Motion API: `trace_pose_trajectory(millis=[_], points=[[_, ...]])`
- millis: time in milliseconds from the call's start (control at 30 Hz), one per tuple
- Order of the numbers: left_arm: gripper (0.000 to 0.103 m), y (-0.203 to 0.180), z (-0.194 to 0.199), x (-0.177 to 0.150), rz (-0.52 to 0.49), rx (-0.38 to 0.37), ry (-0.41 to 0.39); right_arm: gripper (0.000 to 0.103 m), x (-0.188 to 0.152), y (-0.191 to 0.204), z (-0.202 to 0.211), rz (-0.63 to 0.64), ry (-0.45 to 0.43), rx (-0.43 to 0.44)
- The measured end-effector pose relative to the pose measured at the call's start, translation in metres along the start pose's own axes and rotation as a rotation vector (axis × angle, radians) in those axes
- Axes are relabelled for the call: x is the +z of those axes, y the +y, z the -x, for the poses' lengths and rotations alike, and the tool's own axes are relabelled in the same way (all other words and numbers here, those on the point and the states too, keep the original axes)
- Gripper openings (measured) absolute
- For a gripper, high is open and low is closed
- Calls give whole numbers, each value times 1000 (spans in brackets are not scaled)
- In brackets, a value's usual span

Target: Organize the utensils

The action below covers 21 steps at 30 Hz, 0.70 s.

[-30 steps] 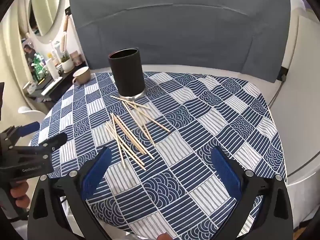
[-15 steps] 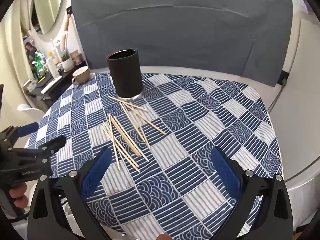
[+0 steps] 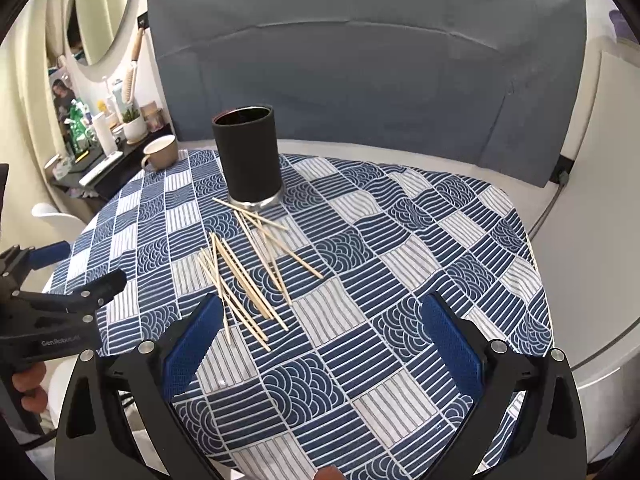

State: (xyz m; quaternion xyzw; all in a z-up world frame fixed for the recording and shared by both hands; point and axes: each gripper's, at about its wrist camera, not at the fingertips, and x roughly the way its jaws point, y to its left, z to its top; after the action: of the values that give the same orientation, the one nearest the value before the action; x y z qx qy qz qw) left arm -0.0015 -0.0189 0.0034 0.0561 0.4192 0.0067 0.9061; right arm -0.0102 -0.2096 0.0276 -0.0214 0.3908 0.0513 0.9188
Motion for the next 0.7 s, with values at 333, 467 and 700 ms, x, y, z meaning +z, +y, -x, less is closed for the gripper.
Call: trace_pose_trajectory(millis=[333, 467, 700], points=[[97, -11, 5, -3, -1, 10, -9, 95, -2, -8, 1, 21, 6, 11], [97, -14, 4, -5, -4, 21, -6, 95, -4, -9, 0, 38, 5, 2], [97, -13, 4, -4, 0, 20, 0, 95, -4, -9, -5, 38, 9, 4]])
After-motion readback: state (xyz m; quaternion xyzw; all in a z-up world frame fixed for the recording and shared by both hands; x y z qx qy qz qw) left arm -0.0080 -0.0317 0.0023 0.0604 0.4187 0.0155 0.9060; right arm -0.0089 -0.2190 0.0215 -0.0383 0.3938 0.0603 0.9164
